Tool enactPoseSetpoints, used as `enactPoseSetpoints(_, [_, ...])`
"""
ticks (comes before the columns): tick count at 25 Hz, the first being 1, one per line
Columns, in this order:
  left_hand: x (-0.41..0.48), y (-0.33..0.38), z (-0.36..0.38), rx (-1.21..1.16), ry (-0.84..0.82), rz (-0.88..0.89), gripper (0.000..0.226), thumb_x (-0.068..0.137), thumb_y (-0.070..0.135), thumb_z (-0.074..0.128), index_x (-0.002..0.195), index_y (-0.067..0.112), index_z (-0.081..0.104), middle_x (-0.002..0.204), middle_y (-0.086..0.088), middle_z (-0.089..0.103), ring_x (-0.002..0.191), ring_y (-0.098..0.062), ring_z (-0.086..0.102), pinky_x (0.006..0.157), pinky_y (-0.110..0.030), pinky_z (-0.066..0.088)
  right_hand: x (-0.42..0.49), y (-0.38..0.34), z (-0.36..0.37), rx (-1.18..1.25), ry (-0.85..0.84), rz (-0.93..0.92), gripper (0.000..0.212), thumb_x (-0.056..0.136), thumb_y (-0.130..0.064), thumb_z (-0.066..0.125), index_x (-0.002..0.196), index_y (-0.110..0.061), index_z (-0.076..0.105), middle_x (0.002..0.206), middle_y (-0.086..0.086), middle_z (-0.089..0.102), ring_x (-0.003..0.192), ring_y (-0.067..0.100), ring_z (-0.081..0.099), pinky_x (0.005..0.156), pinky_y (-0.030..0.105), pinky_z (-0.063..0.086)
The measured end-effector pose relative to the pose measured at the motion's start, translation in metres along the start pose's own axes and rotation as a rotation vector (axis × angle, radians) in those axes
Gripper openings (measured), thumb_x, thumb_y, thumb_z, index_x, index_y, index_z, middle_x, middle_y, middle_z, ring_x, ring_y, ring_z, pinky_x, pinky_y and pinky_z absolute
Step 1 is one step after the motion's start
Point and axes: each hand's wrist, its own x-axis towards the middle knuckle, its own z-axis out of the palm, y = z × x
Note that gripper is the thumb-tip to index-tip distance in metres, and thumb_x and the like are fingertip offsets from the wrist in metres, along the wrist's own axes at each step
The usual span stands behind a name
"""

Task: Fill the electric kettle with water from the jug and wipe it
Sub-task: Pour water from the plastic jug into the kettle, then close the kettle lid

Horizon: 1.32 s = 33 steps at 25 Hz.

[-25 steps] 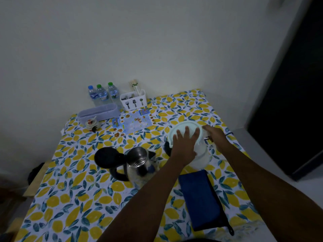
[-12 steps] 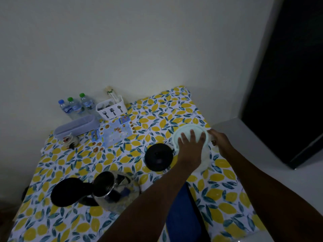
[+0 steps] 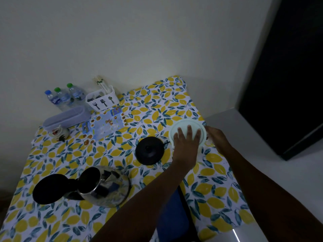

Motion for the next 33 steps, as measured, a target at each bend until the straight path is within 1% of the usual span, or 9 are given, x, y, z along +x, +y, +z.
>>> enactPoseSetpoints(3, [-0.007,-0.01,-0.005,-0.072,0.008,0.078,0.078,0.09,0.03,0.061,0.15,0.013,0.016,0.16,-0.02,0.011,0.144,-0.05,0.007,0.117,-0.061,0.013,-0.017,-0.004,0.001,-0.159,0.096,-0.198,0.044,0.089,-0.046,0.049,0.091,-0.004,0.065,0.094,0.014,0.065,0.087,0.021,0.059,0.075,0.033,0.041])
enactPoseSetpoints(7, [-0.036,-0.036,-0.004,-0.249,0.136,0.144,0.06,0.094,0.029,0.056,0.146,0.01,0.032,0.158,-0.011,0.024,0.147,-0.036,0.012,0.119,-0.052,0.014,-0.054,-0.004,0.007,-0.401,0.112,-0.56,0.045,0.096,-0.037,0.034,0.125,-0.011,0.057,0.135,0.013,0.052,0.128,0.028,0.044,0.108,0.038,0.032])
enactPoseSetpoints(9, [-0.06,-0.052,-0.002,-0.305,0.189,0.116,0.057,0.096,0.029,0.053,0.146,0.01,0.033,0.158,-0.009,0.026,0.148,-0.033,0.014,0.119,-0.046,0.017,-0.081,-0.003,0.02,-0.56,0.123,-0.648,0.048,0.095,-0.036,0.04,0.136,-0.013,0.048,0.147,0.008,0.042,0.14,0.027,0.03,0.114,0.046,0.02])
enactPoseSetpoints(13, [-0.116,-0.093,-0.002,-0.403,0.262,0.033,0.052,0.098,0.027,0.049,0.146,0.012,0.034,0.156,-0.004,0.031,0.147,-0.025,0.017,0.117,-0.041,0.025,-0.136,0.003,0.064,-0.79,0.096,-0.819,0.068,0.087,-0.041,0.055,0.146,-0.017,0.032,0.155,-0.002,0.027,0.147,0.017,0.01,0.116,0.046,0.007])
enactPoseSetpoints(20, [-0.233,-0.193,0.0,-0.416,0.428,-0.199,0.046,0.099,0.027,0.046,0.144,0.016,0.039,0.152,-0.003,0.039,0.145,-0.021,0.027,0.115,-0.041,0.032,-0.191,0.026,0.193,-0.858,-0.192,-0.852,0.094,0.078,-0.059,0.06,0.151,-0.018,0.017,0.157,-0.005,0.011,0.146,0.015,0.002,0.116,0.042,0.002])
enactPoseSetpoints(23, [-0.271,-0.236,0.0,-0.313,0.458,-0.315,0.043,0.099,0.025,0.046,0.141,0.014,0.042,0.151,-0.006,0.041,0.146,-0.026,0.024,0.119,-0.043,0.023,-0.203,0.029,0.246,-0.926,-0.284,-0.847,0.1,0.078,-0.059,0.063,0.151,-0.018,0.01,0.157,-0.007,0.003,0.145,0.013,-0.004,0.117,0.044,0.0])
enactPoseSetpoints(28, [-0.321,-0.299,-0.008,-0.211,0.541,-0.514,0.051,0.092,0.024,0.058,0.139,0.011,0.043,0.154,-0.014,0.033,0.146,-0.039,0.018,0.117,-0.058,0.021,-0.221,0.028,0.31,-0.994,-0.355,-0.749,0.105,0.078,-0.055,0.067,0.152,-0.015,0.004,0.161,0.0,0.004,0.147,0.015,-0.003,0.119,0.047,0.004])
enactPoseSetpoints(30, [-0.335,-0.309,-0.01,-0.429,0.574,-0.622,0.072,0.089,0.03,0.064,0.148,0.013,0.025,0.159,-0.013,0.02,0.147,-0.034,0.015,0.116,-0.049,0.024,-0.224,0.026,0.322,-0.956,-0.361,-0.685,0.107,0.075,-0.049,0.073,0.151,-0.012,0.006,0.161,0.005,0.008,0.147,0.021,0.005,0.119,0.045,0.01])
enactPoseSetpoints(33, [-0.34,-0.311,-0.013,-0.847,0.638,-0.682,0.091,0.085,0.029,0.071,0.152,0.015,0.01,0.16,-0.009,0.021,0.143,-0.026,0.028,0.108,-0.04,0.038,-0.226,0.026,0.329,-0.821,-0.366,-0.587,0.104,0.073,-0.033,0.081,0.15,-0.01,0.015,0.159,0.011,0.017,0.144,0.025,0.022,0.111,0.037,0.027])
